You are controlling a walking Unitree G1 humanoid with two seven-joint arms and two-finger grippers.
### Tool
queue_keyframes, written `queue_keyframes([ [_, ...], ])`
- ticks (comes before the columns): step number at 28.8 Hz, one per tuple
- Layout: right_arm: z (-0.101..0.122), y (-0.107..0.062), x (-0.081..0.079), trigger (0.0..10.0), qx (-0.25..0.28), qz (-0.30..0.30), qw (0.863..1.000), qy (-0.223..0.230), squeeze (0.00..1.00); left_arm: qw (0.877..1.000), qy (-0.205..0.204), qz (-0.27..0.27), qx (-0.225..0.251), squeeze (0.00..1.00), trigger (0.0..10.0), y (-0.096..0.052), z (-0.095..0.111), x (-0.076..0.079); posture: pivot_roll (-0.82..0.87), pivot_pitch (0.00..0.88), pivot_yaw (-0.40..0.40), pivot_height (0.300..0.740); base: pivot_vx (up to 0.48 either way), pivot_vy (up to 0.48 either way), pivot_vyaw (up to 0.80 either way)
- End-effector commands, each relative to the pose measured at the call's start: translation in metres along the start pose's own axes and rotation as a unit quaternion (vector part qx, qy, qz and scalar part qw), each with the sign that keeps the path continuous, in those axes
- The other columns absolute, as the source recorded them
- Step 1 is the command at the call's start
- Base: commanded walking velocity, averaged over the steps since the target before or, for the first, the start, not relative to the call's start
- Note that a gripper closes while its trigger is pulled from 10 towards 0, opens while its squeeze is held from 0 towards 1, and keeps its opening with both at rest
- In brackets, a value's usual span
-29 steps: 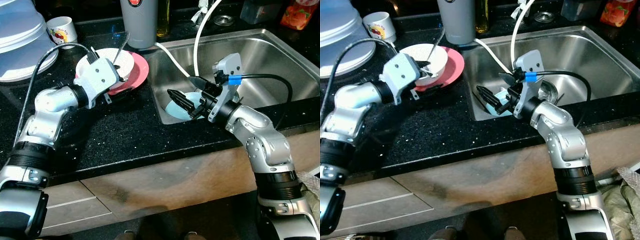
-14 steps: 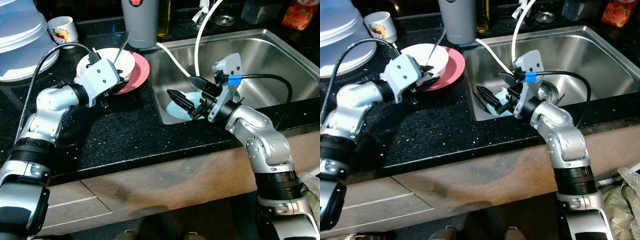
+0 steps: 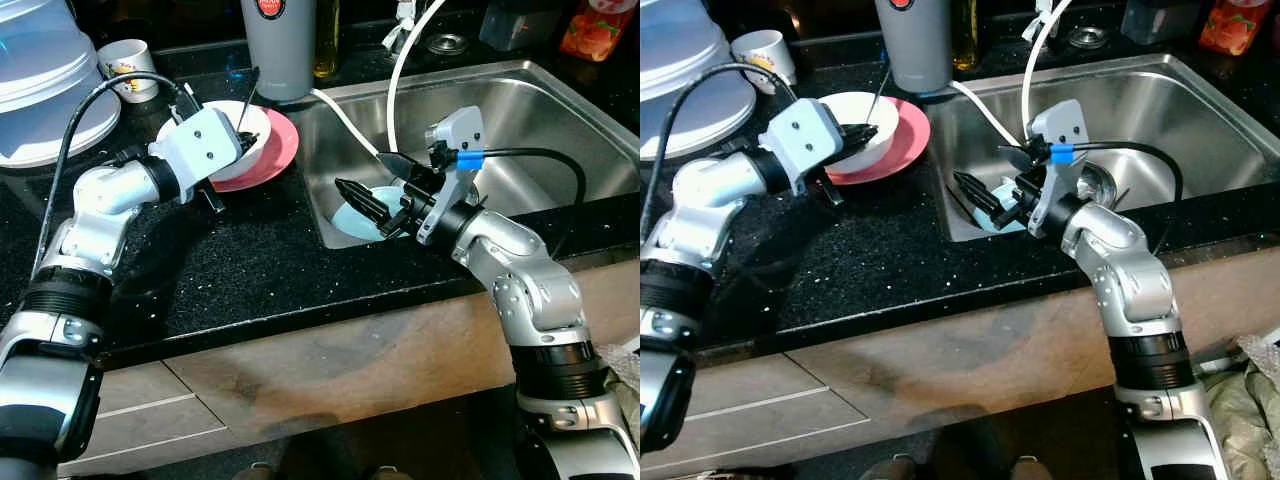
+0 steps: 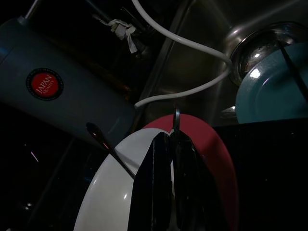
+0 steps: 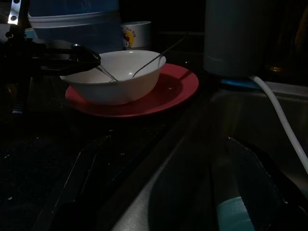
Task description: Kitchen organization
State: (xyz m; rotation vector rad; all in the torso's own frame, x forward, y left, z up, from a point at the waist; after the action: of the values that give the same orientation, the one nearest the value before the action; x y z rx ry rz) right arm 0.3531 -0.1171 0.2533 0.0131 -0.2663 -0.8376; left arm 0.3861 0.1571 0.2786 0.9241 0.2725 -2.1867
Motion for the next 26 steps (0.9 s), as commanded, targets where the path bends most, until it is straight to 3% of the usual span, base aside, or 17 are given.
queue_keyframes([
  [1, 0.002, -0.001, 0.001, 10.0, 0.004, 0.0, 1.0, -0.008, 0.0, 1.0, -0.013, 0.016, -0.003, 0.0, 0.0, -0.002, -0.003, -0.006, 0.03, 0.118, 0.047, 0.74, 0.0, 0.0, 0.0],
  [3, 0.003, -0.001, 0.001, 10.0, 0.005, -0.001, 1.0, -0.008, 0.0, 0.999, -0.016, 0.036, 0.007, 0.0, 0.0, -0.003, 0.0, -0.014, 0.03, 0.118, 0.047, 0.74, 0.0, 0.0, 0.0],
  [4, 0.003, -0.001, 0.001, 10.0, 0.006, -0.002, 1.0, -0.008, 0.0, 0.996, -0.028, 0.08, 0.03, 0.0, 0.0, -0.006, 0.008, -0.031, 0.03, 0.118, 0.047, 0.74, 0.0, 0.0, 0.0],
  [5, 0.003, -0.001, 0.001, 10.0, 0.006, -0.002, 1.0, -0.008, 0.0, 0.996, -0.028, 0.08, 0.03, 0.0, 0.0, -0.006, 0.008, -0.031, 0.03, 0.118, 0.047, 0.74, 0.0, 0.0, 0.0],
  [6, 0.003, -0.001, 0.002, 10.0, 0.006, -0.002, 1.0, -0.007, 0.0, 0.986, -0.058, 0.143, 0.067, 0.0, 0.0, -0.013, 0.02, -0.054, 0.03, 0.12, 0.046, 0.74, 0.0, 0.0, 0.0],
  [10, 0.003, -0.001, 0.002, 10.0, 0.007, -0.003, 1.0, -0.006, 0.0, 0.967, -0.097, 0.211, 0.107, 0.0, 0.0, -0.024, 0.032, -0.081, 0.03, 0.12, 0.045, 0.74, 0.0, 0.0, 0.0],
  [14, 0.003, 0.0, 0.002, 10.0, 0.008, -0.002, 1.0, -0.004, 0.0, 0.959, -0.133, 0.217, 0.121, 0.0, 0.0, -0.031, 0.032, -0.089, 0.03, 0.124, 0.045, 0.74, 0.0, 0.0, 0.0],
  [19, 0.003, 0.0, 0.002, 10.0, 0.008, -0.002, 1.0, -0.004, 0.0, 0.956, -0.149, 0.219, 0.13, 0.0, 0.0, -0.035, 0.033, -0.092, 0.04, 0.126, 0.044, 0.74, 0.0, 0.0, 0.0],
  [20, 0.003, 0.0, 0.002, 10.0, 0.008, -0.003, 1.0, -0.003, 0.0, 0.942, -0.18, 0.234, 0.16, 0.0, 0.0, -0.041, 0.039, -0.101, 0.04, 0.128, 0.042, 0.74, 0.0, 0.0, 0.0],
  [23, 0.003, 0.0, 0.002, 10.0, 0.009, -0.003, 1.0, -0.003, 0.0, 0.936, -0.191, 0.239, 0.172, 0.0, 0.0, -0.042, 0.041, -0.104, 0.04, 0.128, 0.042, 0.74, 0.0, 0.0, 0.0],
  [26, 0.005, 0.0, 0.003, 10.0, 0.012, -0.003, 1.0, -0.003, 0.0, 0.911, -0.229, 0.256, 0.23, 0.0, 0.0, -0.038, 0.058, -0.113, 0.03, 0.133, 0.036, 0.74, 0.0, 0.0, 0.0],
])
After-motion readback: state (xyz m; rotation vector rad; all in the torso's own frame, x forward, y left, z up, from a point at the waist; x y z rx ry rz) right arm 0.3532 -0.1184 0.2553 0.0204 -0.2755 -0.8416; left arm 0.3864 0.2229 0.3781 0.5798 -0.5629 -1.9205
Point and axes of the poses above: a point about 5 cm out from each wrist's last joint towards the gripper, its own y axis pointing out of the wrist towards the gripper, its own z axis along the axis of the wrist's last joint, x = y × z, the point moved 3 cm from there along y, pointing out of the wrist towards the gripper, and after that the axes turned 8 degrees about -y, right-handed, at the moved point
